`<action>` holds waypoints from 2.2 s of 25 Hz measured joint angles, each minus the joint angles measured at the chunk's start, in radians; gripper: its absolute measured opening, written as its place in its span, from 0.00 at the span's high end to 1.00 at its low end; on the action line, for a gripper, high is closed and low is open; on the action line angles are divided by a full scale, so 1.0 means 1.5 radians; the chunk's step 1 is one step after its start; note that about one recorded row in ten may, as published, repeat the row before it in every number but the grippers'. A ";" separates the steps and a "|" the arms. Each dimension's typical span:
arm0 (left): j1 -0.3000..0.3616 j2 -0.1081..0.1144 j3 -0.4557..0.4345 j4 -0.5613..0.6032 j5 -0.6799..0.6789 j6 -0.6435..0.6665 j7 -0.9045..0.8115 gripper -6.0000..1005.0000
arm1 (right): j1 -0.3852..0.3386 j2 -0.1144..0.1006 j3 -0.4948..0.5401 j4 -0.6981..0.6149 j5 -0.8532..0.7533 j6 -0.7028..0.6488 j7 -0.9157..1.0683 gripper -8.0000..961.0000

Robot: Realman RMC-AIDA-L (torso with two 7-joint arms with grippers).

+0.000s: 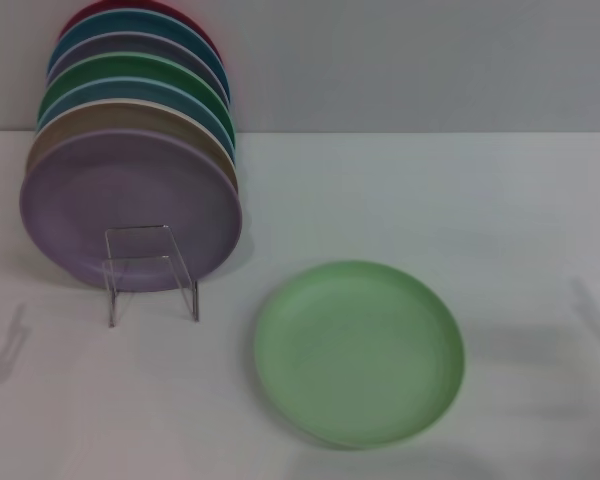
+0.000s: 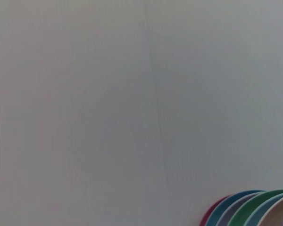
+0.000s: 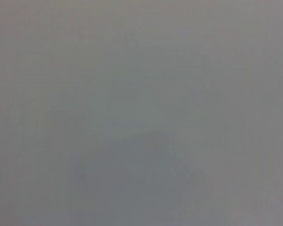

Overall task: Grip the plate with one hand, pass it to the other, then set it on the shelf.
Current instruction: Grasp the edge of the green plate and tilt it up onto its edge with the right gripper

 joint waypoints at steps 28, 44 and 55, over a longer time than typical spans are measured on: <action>-0.026 0.000 0.046 -0.014 -0.001 -0.016 -0.004 0.17 | 0.238 -0.037 -0.120 0.714 -0.974 -0.183 1.201 0.14; -0.036 0.000 0.060 -0.017 0.000 -0.028 -0.005 0.17 | 0.324 -0.040 -0.211 0.598 -1.082 -0.182 1.246 0.14; -0.035 0.000 0.060 -0.017 0.000 -0.028 -0.003 0.17 | 0.356 -0.040 -0.263 0.515 -1.093 -0.225 1.248 0.14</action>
